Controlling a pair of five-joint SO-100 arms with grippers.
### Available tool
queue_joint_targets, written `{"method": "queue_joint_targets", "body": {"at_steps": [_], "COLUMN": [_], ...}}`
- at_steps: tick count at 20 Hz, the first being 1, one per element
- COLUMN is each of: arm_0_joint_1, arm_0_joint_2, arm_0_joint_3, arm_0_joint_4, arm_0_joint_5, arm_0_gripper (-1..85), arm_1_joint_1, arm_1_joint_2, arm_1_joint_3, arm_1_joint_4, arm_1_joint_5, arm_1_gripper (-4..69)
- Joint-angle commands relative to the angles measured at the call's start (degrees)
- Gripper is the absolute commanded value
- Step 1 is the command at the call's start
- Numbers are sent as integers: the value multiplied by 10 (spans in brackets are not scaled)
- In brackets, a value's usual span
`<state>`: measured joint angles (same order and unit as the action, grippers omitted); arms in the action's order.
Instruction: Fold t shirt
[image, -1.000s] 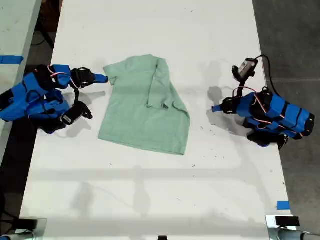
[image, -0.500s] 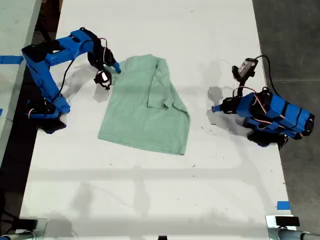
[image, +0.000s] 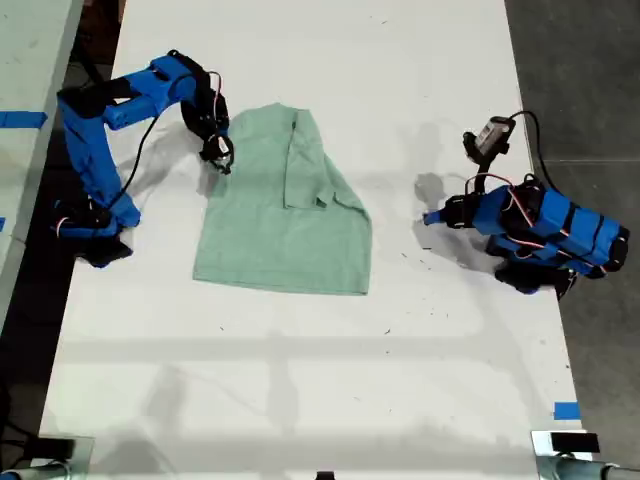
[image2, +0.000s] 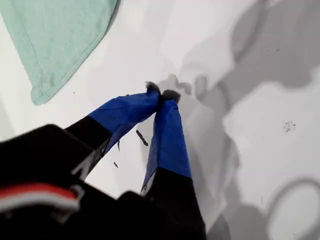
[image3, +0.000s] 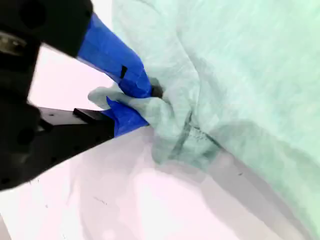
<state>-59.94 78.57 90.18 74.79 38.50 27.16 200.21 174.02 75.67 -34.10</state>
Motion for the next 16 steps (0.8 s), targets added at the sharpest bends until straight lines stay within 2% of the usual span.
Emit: {"method": "queue_joint_targets", "body": {"at_steps": [1,7,8,9,10,12,13,16], "arm_0_joint_1": [103,322,355,378,389,377,362,324], "arm_0_joint_2": [61,72,47,16,-5,8,44,232], "arm_0_joint_3": [-126,-189,-202,-221,-228,-219,-211,-185], "arm_0_joint_4": [87,105,105,105,105,110,113,108], "arm_0_joint_5": [-17,-44,-38,-22,-7,-19,-42,-101], "arm_0_gripper": [-2,-3,123,407,394,251,219,215], "arm_1_joint_1": [-5,-3,-4,-4,-4,-5,-5,-6], "arm_1_joint_2": [5,5,5,5,5,5,5,5], "arm_1_joint_3": [21,21,21,21,21,21,21,21], "arm_1_joint_4": [-4,-4,-4,-4,-4,-4,-4,-4], "arm_1_joint_5": [-11,-12,-12,-12,-12,-12,-12,-12], "arm_1_gripper": [17,17,17,17,17,17,17,17]}}
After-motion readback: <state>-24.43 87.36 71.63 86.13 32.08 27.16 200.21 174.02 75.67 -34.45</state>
